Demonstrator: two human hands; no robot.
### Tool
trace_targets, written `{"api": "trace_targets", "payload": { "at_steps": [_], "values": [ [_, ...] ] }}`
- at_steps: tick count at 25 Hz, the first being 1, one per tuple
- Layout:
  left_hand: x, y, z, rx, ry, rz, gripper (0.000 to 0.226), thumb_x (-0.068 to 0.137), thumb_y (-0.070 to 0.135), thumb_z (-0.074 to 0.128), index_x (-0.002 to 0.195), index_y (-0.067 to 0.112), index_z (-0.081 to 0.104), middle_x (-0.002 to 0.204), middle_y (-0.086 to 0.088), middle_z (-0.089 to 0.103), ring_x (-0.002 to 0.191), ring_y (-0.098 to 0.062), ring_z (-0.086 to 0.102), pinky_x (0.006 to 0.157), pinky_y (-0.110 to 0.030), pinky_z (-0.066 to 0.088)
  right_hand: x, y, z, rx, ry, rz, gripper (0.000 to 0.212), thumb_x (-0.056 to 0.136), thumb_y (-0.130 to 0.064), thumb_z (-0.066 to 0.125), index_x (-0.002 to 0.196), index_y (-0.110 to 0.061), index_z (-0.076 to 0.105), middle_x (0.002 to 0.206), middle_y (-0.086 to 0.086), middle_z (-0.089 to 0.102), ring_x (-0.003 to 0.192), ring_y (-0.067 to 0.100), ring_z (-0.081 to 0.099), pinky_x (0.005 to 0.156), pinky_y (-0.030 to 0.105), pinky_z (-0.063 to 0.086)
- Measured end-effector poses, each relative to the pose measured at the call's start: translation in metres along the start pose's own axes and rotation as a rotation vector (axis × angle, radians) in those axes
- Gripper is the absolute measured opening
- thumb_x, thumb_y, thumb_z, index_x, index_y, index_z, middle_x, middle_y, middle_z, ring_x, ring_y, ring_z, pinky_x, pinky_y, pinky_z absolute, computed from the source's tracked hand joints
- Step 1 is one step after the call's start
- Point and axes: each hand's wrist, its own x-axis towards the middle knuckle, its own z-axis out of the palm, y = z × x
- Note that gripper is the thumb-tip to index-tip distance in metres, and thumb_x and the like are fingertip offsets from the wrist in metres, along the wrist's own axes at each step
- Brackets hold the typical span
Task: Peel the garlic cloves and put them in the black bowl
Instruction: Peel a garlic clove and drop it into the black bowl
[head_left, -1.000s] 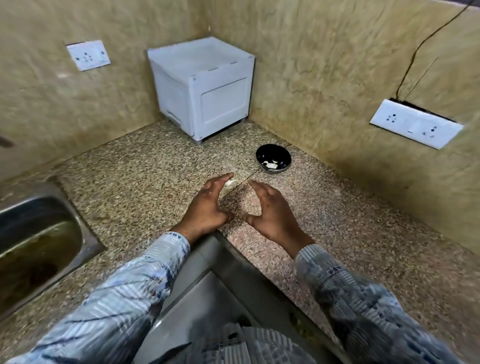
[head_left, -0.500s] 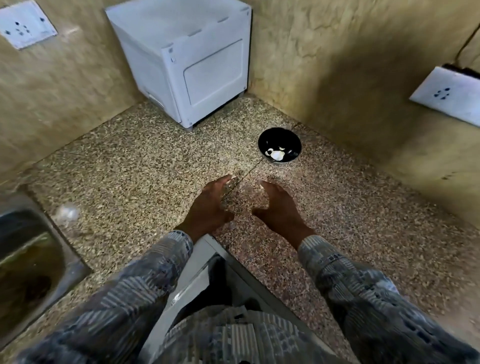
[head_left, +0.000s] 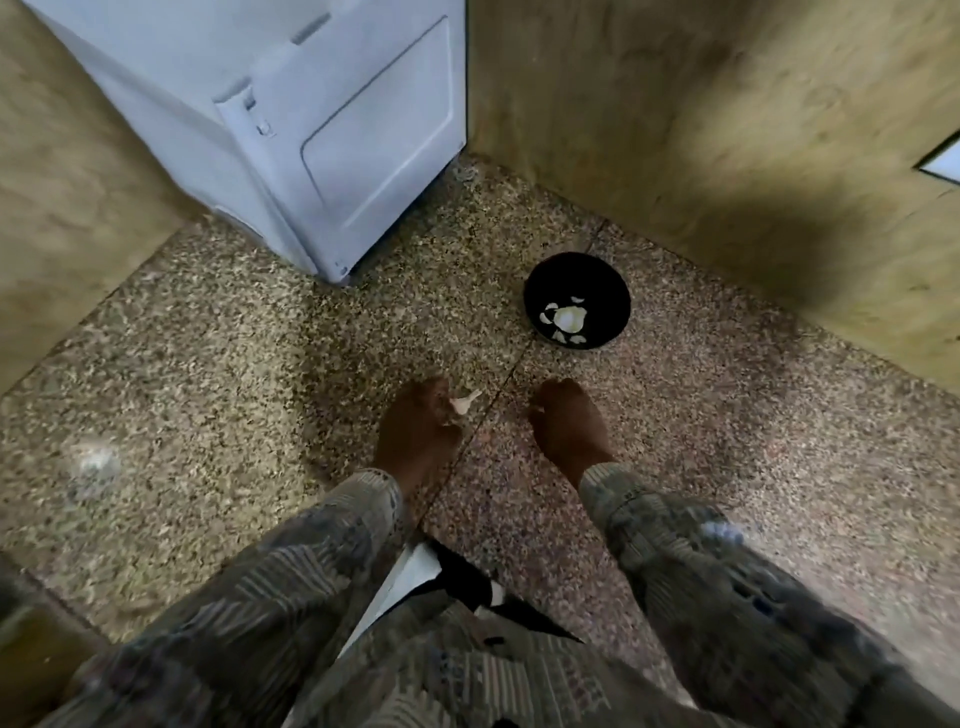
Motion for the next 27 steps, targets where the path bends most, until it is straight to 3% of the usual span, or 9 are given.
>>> {"api": "trace_targets", "payload": {
  "at_steps": [3,6,8,11,13,16,19,23,27],
  "values": [
    [0.023,0.0,0.002,0.066,-0.06,0.04,0.058,0.067,0.038,0.062,0.123,0.022,0.07,0.118,-0.004,0.068,0.109,-0.025,0.064,0.095,-0.033,0.051,0.007,-0.009,0.0,0.008,-0.012,0.04,0.016,0.093,-0.017,0.055,0.1,-0.011,0.068,0.104,0.018,0.07,0.097,0.039,0.068,0.077,0.038,0.054],
    [0.042,-0.01,0.017,0.198,-0.047,0.115,0.042,0.069,0.036,0.057,0.105,0.027,0.076,0.104,-0.001,0.072,0.099,-0.023,0.067,0.09,-0.032,0.052,0.021,-0.012,-0.017,0.151,0.16,0.152,0.015,0.09,-0.022,0.061,0.091,-0.012,0.072,0.093,0.012,0.074,0.09,0.033,0.069,0.068,0.028,0.043],
    [0.047,-0.012,0.02,0.179,-0.039,0.118,0.028,0.074,0.032,0.064,0.097,0.025,0.077,0.097,-0.001,0.073,0.093,-0.022,0.068,0.083,-0.028,0.049,0.032,-0.017,-0.039,0.223,0.27,0.234,0.021,0.09,-0.03,0.062,0.092,-0.013,0.074,0.09,0.01,0.076,0.087,0.031,0.069,0.066,0.027,0.041],
    [0.047,-0.009,0.016,-0.068,-0.093,0.039,0.014,0.078,0.02,0.084,0.09,0.022,0.077,0.085,0.005,0.074,0.076,-0.011,0.067,0.07,-0.02,0.046,0.044,-0.02,-0.066,0.543,0.379,0.328,0.022,0.079,-0.042,0.062,0.086,-0.025,0.074,0.081,-0.001,0.076,0.08,0.023,0.072,0.074,0.036,0.059],
    [0.042,-0.004,0.011,-0.437,-0.177,-0.099,0.015,0.079,0.012,0.085,0.087,0.02,0.075,0.08,0.005,0.075,0.073,-0.01,0.068,0.065,-0.019,0.051,0.047,-0.014,-0.071,0.68,0.403,0.352,0.016,0.071,-0.042,0.066,0.081,-0.034,0.075,0.082,-0.005,0.077,0.08,0.02,0.074,0.078,0.045,0.063],
    [0.03,0.005,0.006,-0.899,-0.306,-0.244,0.014,0.088,0.003,0.076,0.101,0.007,0.075,0.095,-0.01,0.077,0.086,-0.021,0.071,0.066,-0.022,0.056,0.021,-0.025,-0.071,0.701,0.336,0.329,0.013,0.073,-0.029,0.078,0.08,-0.039,0.077,0.085,-0.005,0.078,0.082,0.021,0.076,0.079,0.047,0.064],
    [0.015,0.014,0.005,-1.082,-0.383,-0.235,0.02,0.094,0.001,0.067,0.113,0.0,0.07,0.109,-0.017,0.074,0.096,-0.026,0.073,0.079,-0.029,0.06,-0.024,-0.036,-0.054,0.69,0.063,0.189,0.022,0.086,-0.014,0.079,0.086,-0.036,0.079,0.085,-0.005,0.079,0.079,0.018,0.076,0.08,0.045,0.064],
    [-0.003,0.022,0.01,-1.108,-0.437,-0.17,0.022,0.099,-0.002,0.059,0.117,0.001,0.07,0.116,-0.018,0.074,0.11,-0.028,0.071,0.096,-0.038,0.057,-0.056,-0.034,-0.028,0.673,0.039,0.151,0.022,0.084,-0.022,0.085,0.104,-0.028,0.08,0.091,-0.007,0.077,0.079,0.008,0.072,0.074,0.034,0.061],
    [-0.018,0.031,0.016,-1.084,-0.432,-0.169,0.034,0.099,-0.004,0.056,0.094,0.018,0.081,0.107,-0.011,0.078,0.104,-0.025,0.074,0.092,-0.037,0.059,-0.068,-0.024,-0.021,0.767,0.061,0.185,0.018,0.082,-0.021,0.087,0.098,-0.025,0.078,0.089,-0.007,0.076,0.084,0.012,0.073,0.079,0.041,0.063]
  ]
}}
